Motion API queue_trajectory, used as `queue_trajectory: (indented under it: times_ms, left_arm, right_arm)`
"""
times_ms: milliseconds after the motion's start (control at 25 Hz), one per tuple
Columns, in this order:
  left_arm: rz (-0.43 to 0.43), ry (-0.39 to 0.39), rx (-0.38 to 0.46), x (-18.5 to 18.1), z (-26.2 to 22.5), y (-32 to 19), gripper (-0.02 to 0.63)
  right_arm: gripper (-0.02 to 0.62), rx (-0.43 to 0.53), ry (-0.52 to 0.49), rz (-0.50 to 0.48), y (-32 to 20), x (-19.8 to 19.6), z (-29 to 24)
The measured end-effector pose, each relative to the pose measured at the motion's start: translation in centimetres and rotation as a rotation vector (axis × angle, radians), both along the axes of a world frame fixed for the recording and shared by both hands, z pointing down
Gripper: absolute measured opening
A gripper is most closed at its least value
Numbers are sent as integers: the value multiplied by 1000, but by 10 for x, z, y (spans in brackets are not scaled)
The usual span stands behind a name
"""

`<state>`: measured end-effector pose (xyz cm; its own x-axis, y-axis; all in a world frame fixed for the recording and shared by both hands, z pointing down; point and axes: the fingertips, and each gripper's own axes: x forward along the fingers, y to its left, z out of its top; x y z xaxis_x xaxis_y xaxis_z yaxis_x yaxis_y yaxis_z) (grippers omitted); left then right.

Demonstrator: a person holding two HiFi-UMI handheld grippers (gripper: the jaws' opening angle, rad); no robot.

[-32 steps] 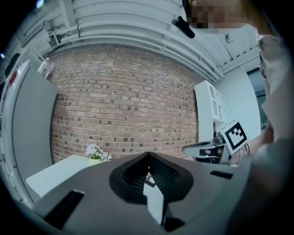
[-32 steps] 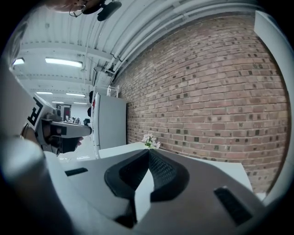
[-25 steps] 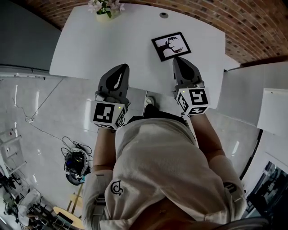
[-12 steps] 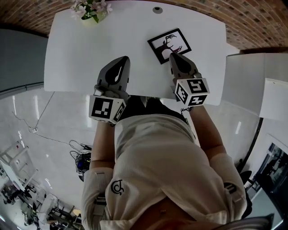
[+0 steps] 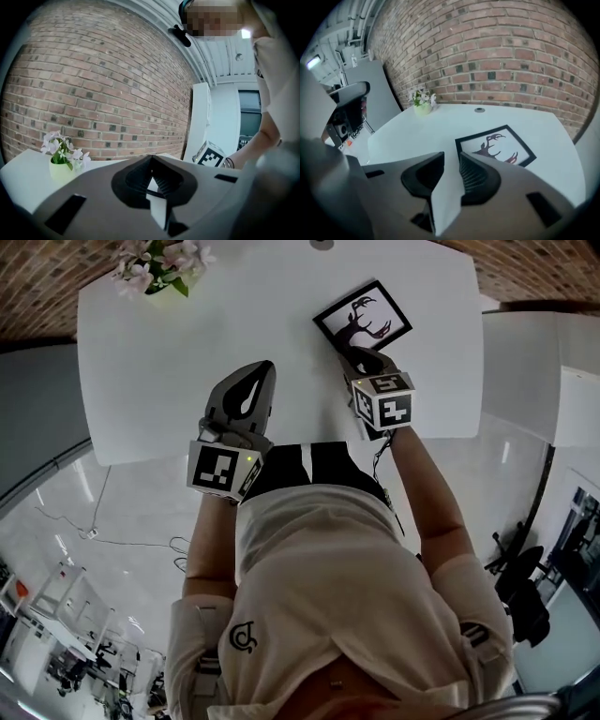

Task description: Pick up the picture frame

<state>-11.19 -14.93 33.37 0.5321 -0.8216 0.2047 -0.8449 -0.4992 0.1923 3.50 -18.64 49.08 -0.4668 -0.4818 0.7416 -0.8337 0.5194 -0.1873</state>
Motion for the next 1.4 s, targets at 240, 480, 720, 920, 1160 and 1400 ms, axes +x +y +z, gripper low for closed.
queue_trajectory:
  times_ms: [240, 480, 720, 920, 1160, 1400]
  left_arm:
    - [41, 1, -56, -10, 27, -11, 12]
    - [68, -10, -79, -14, 41, -20, 12]
    - [57, 1, -126, -25, 59, -19, 12]
    - [71, 10, -132, -28, 68, -15, 13]
    - [104, -5, -122, -27, 68, -8, 12]
    - [124, -25, -143, -25, 74, 7, 12]
  right_arm:
    - [163, -104, 96, -1, -10, -3, 41]
    - [170, -171, 162, 1, -14, 0, 67]
    - [115, -174, 215, 14, -15, 4, 82]
    - [87, -113, 233, 30, -17, 4, 80]
    - [84, -109, 233, 27, -6, 1, 78]
    - [81, -108, 229, 3, 7, -4, 77]
